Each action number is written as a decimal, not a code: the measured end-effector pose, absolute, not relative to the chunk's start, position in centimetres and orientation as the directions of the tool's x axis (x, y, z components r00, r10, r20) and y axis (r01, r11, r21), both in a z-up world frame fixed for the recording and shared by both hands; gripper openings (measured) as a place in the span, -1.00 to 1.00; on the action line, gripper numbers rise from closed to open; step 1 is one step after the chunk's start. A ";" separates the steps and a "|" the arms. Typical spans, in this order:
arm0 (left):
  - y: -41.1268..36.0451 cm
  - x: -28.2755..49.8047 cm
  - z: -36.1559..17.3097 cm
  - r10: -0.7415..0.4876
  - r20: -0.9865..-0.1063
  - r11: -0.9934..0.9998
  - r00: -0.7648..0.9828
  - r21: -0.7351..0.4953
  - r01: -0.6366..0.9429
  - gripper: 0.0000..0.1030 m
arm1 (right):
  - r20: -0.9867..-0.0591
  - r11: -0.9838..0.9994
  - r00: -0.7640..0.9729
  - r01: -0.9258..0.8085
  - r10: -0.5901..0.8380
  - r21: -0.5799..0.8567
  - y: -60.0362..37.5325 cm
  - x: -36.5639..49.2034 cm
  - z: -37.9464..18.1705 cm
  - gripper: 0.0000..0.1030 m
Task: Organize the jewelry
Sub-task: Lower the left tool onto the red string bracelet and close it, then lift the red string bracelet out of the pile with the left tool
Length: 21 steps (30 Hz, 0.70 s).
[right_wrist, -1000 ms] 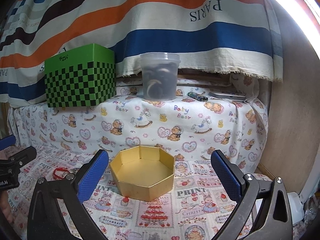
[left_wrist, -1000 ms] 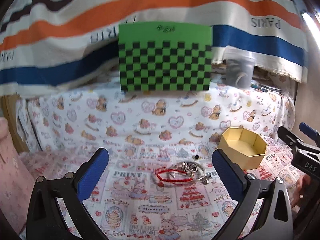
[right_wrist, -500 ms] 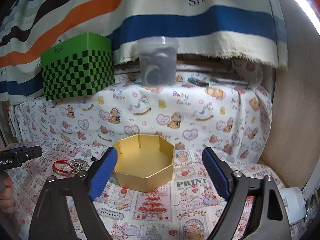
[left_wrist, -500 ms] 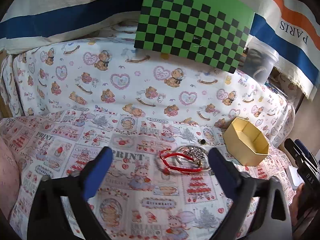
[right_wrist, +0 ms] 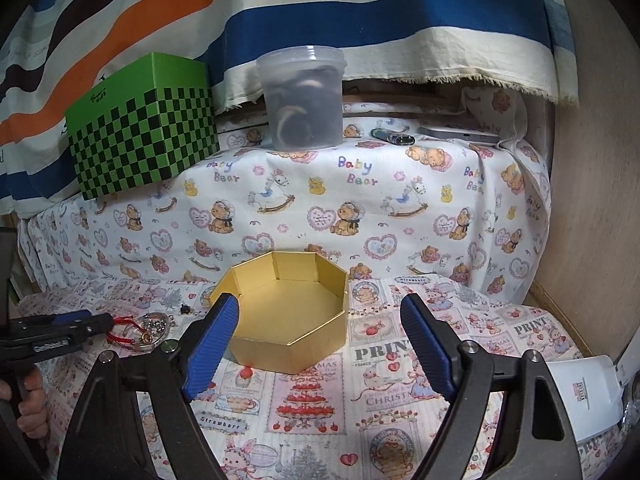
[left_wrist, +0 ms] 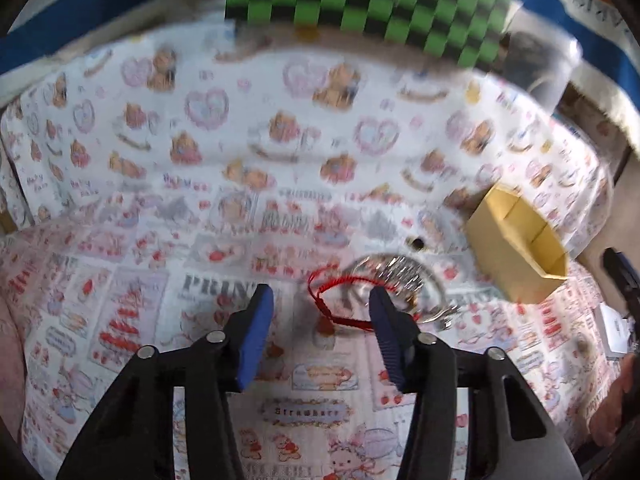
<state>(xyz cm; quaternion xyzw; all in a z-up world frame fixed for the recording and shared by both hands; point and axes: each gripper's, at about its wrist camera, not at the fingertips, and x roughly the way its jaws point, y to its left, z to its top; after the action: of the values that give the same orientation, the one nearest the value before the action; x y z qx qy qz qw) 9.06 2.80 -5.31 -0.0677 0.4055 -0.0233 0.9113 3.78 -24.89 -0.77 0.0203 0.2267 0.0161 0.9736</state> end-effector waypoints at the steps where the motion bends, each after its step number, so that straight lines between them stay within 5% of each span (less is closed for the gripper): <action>1: 2.7 9.1 -5.5 -0.084 -0.742 0.991 0.665 -0.131 -0.021 -0.08 | -0.434 0.999 0.900 -0.025 0.041 0.043 -24.8 3.6 -0.7 0.64; 4: 2.5 8.9 -5.5 -0.061 -0.737 0.994 0.673 -0.108 -0.028 -0.16 | -0.424 0.999 0.905 -0.035 0.043 0.026 -24.5 3.4 -0.5 0.64; 7: 2.4 9.1 -5.8 -0.019 -0.755 0.996 0.655 -0.073 -0.054 -0.50 | -0.412 0.999 0.910 -0.043 0.042 0.007 -24.1 3.1 -0.4 0.65; 9: 2.7 9.1 -5.9 -0.002 -0.755 0.996 0.655 -0.063 -0.070 -1.00 | -0.401 0.999 0.915 -0.043 0.039 0.000 -24.0 2.9 -0.3 0.65; 16: 3.9 8.3 -5.2 -0.007 -0.730 0.992 0.684 -0.093 -0.088 -1.00 | -0.390 0.999 0.920 -0.045 0.038 -0.008 -23.7 2.7 -0.3 0.65; 21: 4.5 7.7 -4.2 -0.186 -0.687 0.964 0.703 -0.264 -0.003 -0.87 | -0.383 0.999 0.923 -0.052 0.042 -0.015 -23.6 2.5 -0.2 0.65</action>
<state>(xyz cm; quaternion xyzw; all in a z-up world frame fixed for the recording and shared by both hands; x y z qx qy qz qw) 7.70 4.50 -4.19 -0.1235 0.3824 -0.0499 0.9143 2.51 -23.59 -0.19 -0.0123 0.1952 0.0239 0.9804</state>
